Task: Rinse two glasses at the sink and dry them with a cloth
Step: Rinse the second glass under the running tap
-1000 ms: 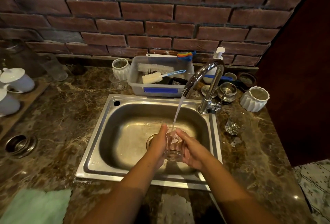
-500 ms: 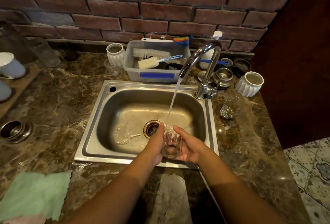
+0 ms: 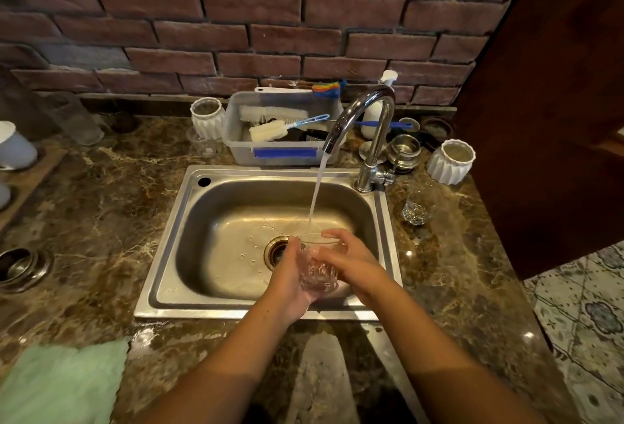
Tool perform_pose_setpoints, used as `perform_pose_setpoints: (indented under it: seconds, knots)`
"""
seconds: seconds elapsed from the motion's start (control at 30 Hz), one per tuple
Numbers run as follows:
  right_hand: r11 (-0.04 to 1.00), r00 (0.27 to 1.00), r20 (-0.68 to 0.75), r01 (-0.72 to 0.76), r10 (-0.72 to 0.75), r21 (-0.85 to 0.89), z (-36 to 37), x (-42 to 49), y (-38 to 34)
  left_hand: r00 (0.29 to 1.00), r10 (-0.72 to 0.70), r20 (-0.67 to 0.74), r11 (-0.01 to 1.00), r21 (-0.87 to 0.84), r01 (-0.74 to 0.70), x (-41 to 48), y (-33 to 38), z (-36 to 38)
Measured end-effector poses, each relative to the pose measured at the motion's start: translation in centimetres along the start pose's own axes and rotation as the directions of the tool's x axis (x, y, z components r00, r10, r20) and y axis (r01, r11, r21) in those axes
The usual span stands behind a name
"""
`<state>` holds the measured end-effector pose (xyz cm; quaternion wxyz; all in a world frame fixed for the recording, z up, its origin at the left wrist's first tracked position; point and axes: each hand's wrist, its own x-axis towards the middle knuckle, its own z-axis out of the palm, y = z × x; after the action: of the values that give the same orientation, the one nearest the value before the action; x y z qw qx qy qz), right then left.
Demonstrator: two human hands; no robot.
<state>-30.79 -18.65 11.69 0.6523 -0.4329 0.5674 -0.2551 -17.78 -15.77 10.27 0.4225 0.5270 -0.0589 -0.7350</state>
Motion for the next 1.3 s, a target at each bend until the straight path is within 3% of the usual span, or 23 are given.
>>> perform_pose_setpoints:
  seconds: [0.13, 0.27, 0.37, 0.5, 0.67, 0.73, 0.8, 0.83, 0.9, 0.97, 1.03, 1.2, 1.3]
  knots:
    - [0.98, 0.984, 0.066, 0.169, -0.163, -0.108, -0.2, -1.6, -1.1, 0.999, -0.004, 0.035, 0.997, -0.074, 0.006, -1.2, 0.0, 0.4]
    - [0.918, 0.964, 0.13, 0.263, -0.234, -0.296, -0.9, -3.1, -1.7, 0.999, 0.0, 0.032, 1.0, 0.004, 0.0, -1.9, -0.4, 0.5]
    - [0.802, 0.946, 0.218, 0.32, -0.241, -0.504, -2.2, -3.7, -1.9, 1.0, 0.006, 0.02, 0.991, 0.13, -0.009, -1.5, -0.9, 0.2]
    - [0.546, 0.917, 0.345, 0.397, -0.201, -0.738, -3.9, -4.4, -2.4, 1.0, 0.005, -0.019, 0.944, 0.331, 0.001, -0.9, -1.6, 0.3]
    - [0.44, 0.934, 0.339, 0.355, -0.117, -0.825, -5.2, -4.7, -1.4, 1.0, 0.014, 0.017, 0.819, 0.573, -0.021, 0.0, -2.2, 0.7]
    - [0.367, 0.939, 0.334, 0.339, -0.078, -0.866, -5.9, -4.6, -0.8, 0.997, 0.075, 0.017, 0.714, 0.697, -0.066, 0.6, -2.6, 0.2]
    - [0.299, 0.949, 0.309, 0.313, -0.061, -0.902, -7.1, -4.4, -0.2, 0.985, 0.152, 0.082, 0.536, 0.83, -0.152, 1.6, -3.3, -1.0]
    - [0.28, 0.956, 0.288, 0.293, -0.06, -0.914, -7.9, -4.4, 0.1, 0.973, 0.195, 0.125, 0.399, 0.896, -0.195, 2.1, -3.7, -1.7]
    - [0.282, 0.97, 0.234, 0.244, -0.069, -0.928, -9.6, -4.3, 0.7, 0.936, 0.27, 0.226, 0.019, 0.971, -0.239, 2.7, -4.8, -3.3]
    - [0.296, 0.979, 0.189, 0.205, -0.082, -0.933, -11.4, -4.2, 1.2, 0.899, 0.296, 0.323, -0.271, 0.931, -0.245, 2.9, -6.2, -4.6]
    - [0.295, 0.985, 0.147, 0.168, -0.091, -0.941, -13.2, -3.9, 1.5, 0.875, 0.306, 0.375, -0.373, 0.893, -0.253, 3.0, -7.2, -5.5]
    - [0.234, 0.995, -0.007, 0.016, -0.1, -0.972, -17.2, -3.0, 2.3, 0.86, 0.307, 0.408, -0.507, 0.835, -0.215, 3.8, -8.3, -7.0]
    - [0.267, 0.993, -0.077, -0.05, -0.09, -0.962, -18.9, -2.1, 2.5, 0.831, 0.343, 0.437, -0.566, 0.802, -0.188, 4.1, -8.8, -7.5]
